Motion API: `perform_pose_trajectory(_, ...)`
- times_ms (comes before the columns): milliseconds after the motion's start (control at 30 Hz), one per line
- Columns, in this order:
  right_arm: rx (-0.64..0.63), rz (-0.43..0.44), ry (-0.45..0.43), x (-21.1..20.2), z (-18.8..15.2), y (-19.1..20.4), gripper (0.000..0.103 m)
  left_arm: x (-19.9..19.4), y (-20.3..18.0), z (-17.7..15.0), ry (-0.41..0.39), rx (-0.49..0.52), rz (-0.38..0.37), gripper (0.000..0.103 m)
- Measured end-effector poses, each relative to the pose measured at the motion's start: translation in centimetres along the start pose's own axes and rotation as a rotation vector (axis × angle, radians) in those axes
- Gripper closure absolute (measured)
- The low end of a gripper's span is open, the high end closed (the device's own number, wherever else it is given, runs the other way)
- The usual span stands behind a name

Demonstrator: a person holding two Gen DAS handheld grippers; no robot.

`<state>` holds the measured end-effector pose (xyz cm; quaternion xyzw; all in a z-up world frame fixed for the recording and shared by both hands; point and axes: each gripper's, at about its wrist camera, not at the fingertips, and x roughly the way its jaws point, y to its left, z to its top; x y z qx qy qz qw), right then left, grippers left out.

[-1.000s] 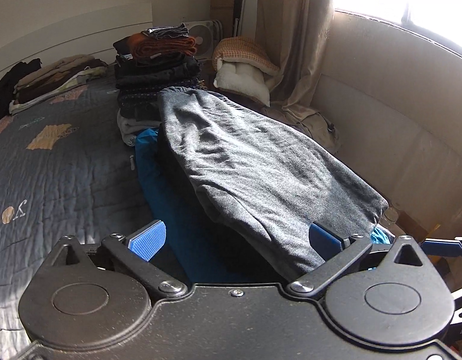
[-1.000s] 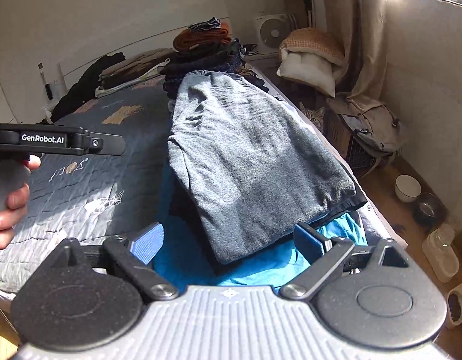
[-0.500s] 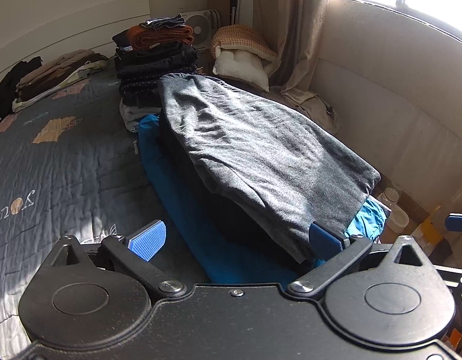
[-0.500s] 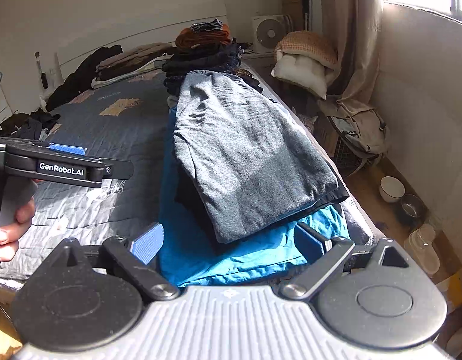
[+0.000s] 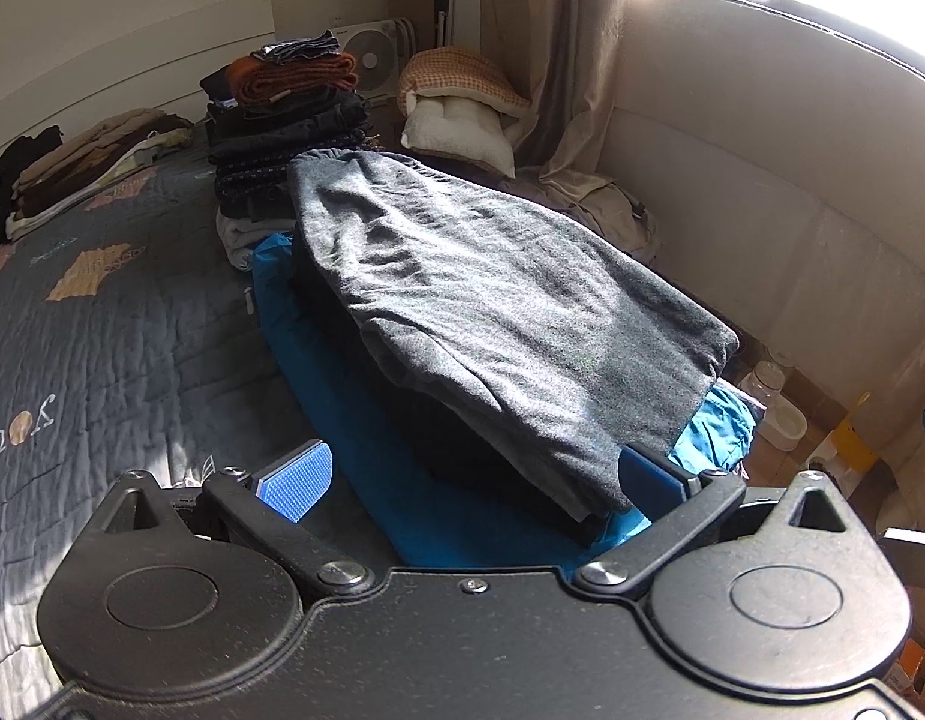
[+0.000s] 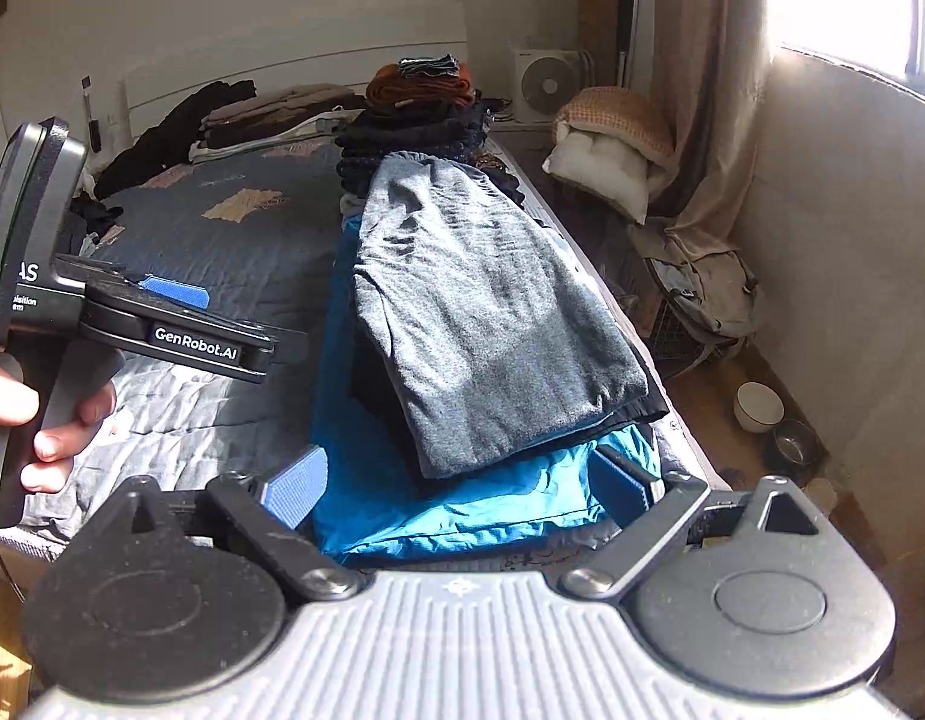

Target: Fold clothes

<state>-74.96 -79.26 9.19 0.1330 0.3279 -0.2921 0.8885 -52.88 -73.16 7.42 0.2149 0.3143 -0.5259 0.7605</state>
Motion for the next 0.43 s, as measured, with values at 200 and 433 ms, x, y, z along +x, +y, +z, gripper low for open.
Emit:
perform_pose_trajectory(200, -0.011, 0.004, 0.007, 0.02, 0.18, 0.03, 0.009, 0.22, 0.38, -0.22, 0.017, -0.018, -0.052, 0.0)
perform_pose_trajectory(433, -0.02, -0.003, 0.009, -0.16, 0.22, 0.17, 0.009, 0.16, -0.02, -0.46, 0.023, 0.014, -0.039, 0.0)
